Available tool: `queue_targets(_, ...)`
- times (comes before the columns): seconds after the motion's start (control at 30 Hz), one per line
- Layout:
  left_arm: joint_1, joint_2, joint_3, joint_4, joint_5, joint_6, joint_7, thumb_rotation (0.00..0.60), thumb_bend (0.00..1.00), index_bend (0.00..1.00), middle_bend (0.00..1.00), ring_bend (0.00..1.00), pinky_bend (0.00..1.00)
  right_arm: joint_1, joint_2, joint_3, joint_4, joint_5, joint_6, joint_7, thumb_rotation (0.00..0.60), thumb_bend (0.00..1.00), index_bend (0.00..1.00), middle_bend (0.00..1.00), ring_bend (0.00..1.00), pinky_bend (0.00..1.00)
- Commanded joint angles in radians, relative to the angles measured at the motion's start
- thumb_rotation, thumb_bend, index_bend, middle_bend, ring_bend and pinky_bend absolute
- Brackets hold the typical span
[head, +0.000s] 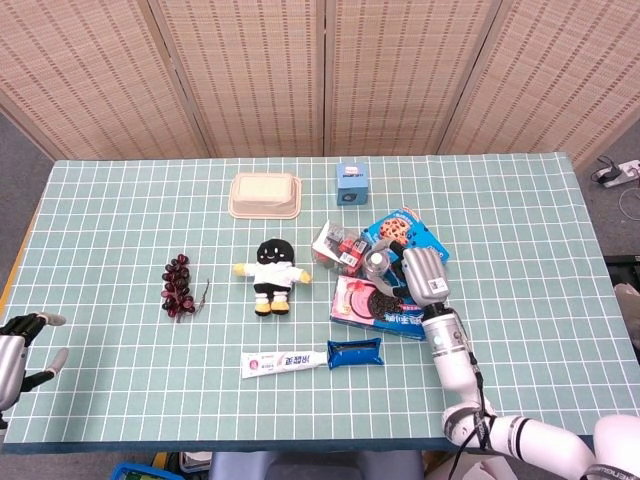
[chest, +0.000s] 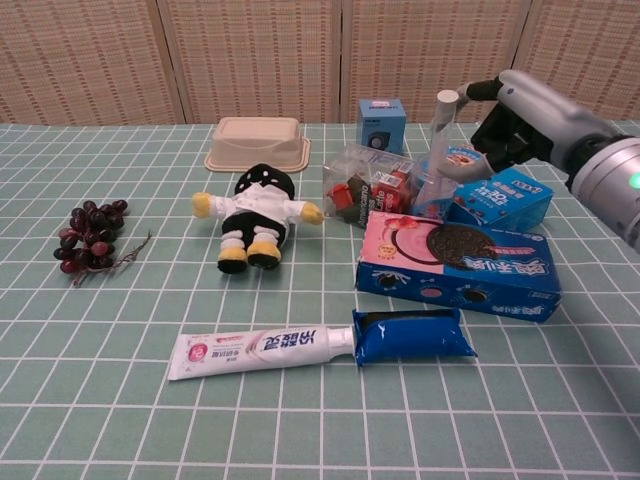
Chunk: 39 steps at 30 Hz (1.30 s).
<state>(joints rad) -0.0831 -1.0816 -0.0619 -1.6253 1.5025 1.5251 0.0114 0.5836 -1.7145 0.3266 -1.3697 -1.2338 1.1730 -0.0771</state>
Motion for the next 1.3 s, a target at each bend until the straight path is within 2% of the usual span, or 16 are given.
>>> queue_targets(0.03, 0.000, 0.001, 0.000, -0.001, 0.001, 0.001, -0.001, 0.600, 0.32, 0.47, 0.39, 0.36, 0.53, 0.009, -0.017, 0.009, 0.018, 0.010, -0.007, 0.030, 0.600, 0.24, 0.40, 1.00, 1.00, 1.00)
queue_targets(0.37, 0.001, 0.002, 0.001, -0.001, 0.004, 0.003, -0.004, 0.600, 0.32, 0.47, 0.39, 0.36, 0.53, 0.023, -0.032, 0.026, 0.042, 0.051, -0.044, 0.099, 0.600, 0.29, 0.47, 1.00, 1.00, 1.00)
queue_targets(0.57, 0.001, 0.003, 0.000, -0.001, 0.003, 0.004, -0.006, 0.600, 0.32, 0.47, 0.39, 0.36, 0.53, 0.024, -0.047, 0.033, 0.069, 0.059, -0.030, 0.114, 0.600, 0.37, 0.65, 1.00, 1.00, 1.00)
queue_targets(0.93, 0.001, 0.003, 0.000, -0.001, 0.003, 0.003, -0.006, 0.600, 0.32, 0.47, 0.39, 0.36, 0.53, 0.024, -0.052, 0.038, 0.077, 0.048, -0.002, 0.142, 0.600, 0.50, 0.75, 1.00, 1.00, 1.00)
queue_targets(1.1, 0.001, 0.004, 0.000, -0.002, 0.002, 0.003, -0.007, 0.600, 0.32, 0.47, 0.39, 0.36, 0.53, 0.019, -0.037, 0.036, 0.040, 0.026, 0.020, 0.143, 0.600, 0.51, 0.76, 1.00, 1.00, 1.00)
queue_targets(1.3, 0.001, 0.005, 0.000, -0.004, 0.004, 0.004, -0.007, 0.600, 0.32, 0.47, 0.39, 0.36, 0.53, 0.001, 0.017, 0.031, -0.096, -0.003, 0.056, 0.123, 0.600, 0.51, 0.77, 1.00, 1.00, 1.00)
